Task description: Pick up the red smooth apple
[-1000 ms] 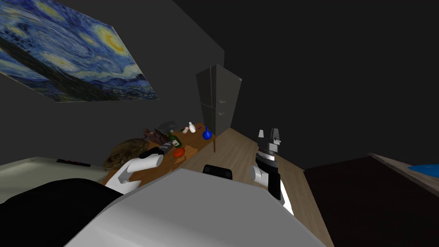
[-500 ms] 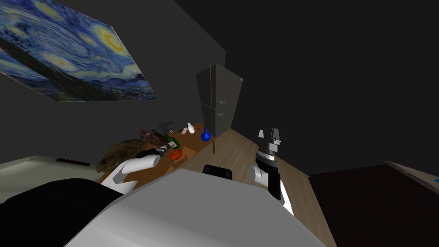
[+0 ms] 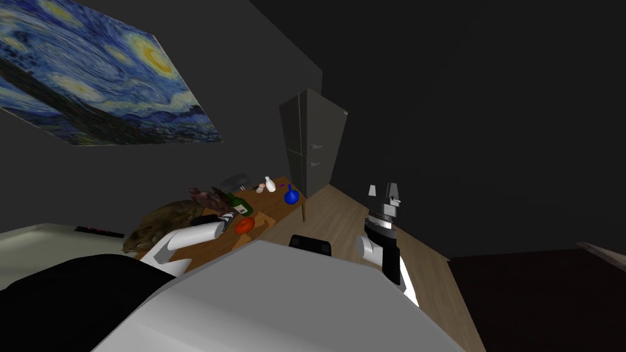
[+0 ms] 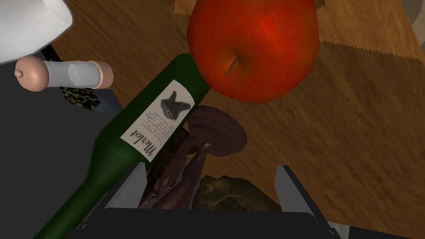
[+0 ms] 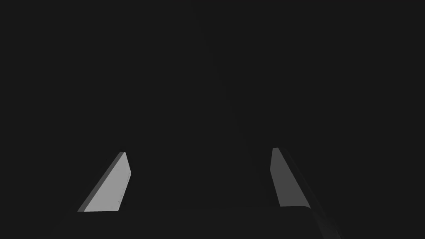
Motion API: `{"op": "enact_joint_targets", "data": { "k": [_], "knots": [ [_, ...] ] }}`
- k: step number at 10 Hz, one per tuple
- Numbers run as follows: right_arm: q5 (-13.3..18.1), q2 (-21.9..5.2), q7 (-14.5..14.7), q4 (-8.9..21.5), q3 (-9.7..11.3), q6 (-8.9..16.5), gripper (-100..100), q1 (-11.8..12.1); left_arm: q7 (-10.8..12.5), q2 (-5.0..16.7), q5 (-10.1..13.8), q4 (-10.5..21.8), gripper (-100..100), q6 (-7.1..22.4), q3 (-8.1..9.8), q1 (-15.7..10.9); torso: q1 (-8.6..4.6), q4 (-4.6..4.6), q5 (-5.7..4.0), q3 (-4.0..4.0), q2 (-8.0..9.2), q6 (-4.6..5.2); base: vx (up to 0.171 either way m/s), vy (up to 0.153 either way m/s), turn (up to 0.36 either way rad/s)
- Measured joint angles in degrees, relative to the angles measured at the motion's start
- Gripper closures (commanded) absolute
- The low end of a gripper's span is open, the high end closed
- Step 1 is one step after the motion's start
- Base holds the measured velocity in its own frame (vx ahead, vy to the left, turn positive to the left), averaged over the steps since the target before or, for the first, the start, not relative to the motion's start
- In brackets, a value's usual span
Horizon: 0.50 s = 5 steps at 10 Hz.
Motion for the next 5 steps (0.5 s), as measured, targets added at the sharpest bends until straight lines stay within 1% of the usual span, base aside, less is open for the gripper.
{"op": "enact_joint_targets", "data": {
  "k": [1, 2, 3, 4, 5],
  "knots": [
    [0.0, 0.0, 0.0, 0.0, 0.0, 0.0, 0, 0.0, -0.26, 0.39, 0.14, 1.13, -100, 1.34, 0.46, -0.28, -0.02, 0.01, 0.0, 0.02, 0.03, -0.01, 0.078, -0.037, 0.022],
    [0.0, 0.0, 0.0, 0.0, 0.0, 0.0, 0, 0.0, -0.46, 0.4, 0.3, 1.18, -100, 2.36, 0.79, 0.04, 0.0, 0.02, 0.0, 0.06, 0.11, -0.01, 0.103, -0.027, 0.032],
    [0.0, 0.0, 0.0, 0.0, 0.0, 0.0, 0, 0.0, -0.62, 0.54, 0.15, 1.97, -100, 3.72, 1.1, -0.17, 0.04, 0.02, 0.01, 0.04, 0.05, -0.01, 0.167, -0.054, 0.045],
    [0.0, 0.0, 0.0, 0.0, 0.0, 0.0, 0, 0.01, -0.91, 0.92, 0.28, 3.0, -100, 5.27, 1.67, -0.28, -0.04, -0.02, 0.0, -0.07, -0.13, -0.01, 0.131, -0.052, 0.023],
    [0.0, 0.0, 0.0, 0.0, 0.0, 0.0, 0, 0.0, -1.13, 0.96, 0.48, 3.08, -100, 6.52, 2.04, 0.06, -0.04, -0.02, -0.01, -0.05, -0.07, 0.0, 0.106, -0.039, 0.031]
  ]
}}
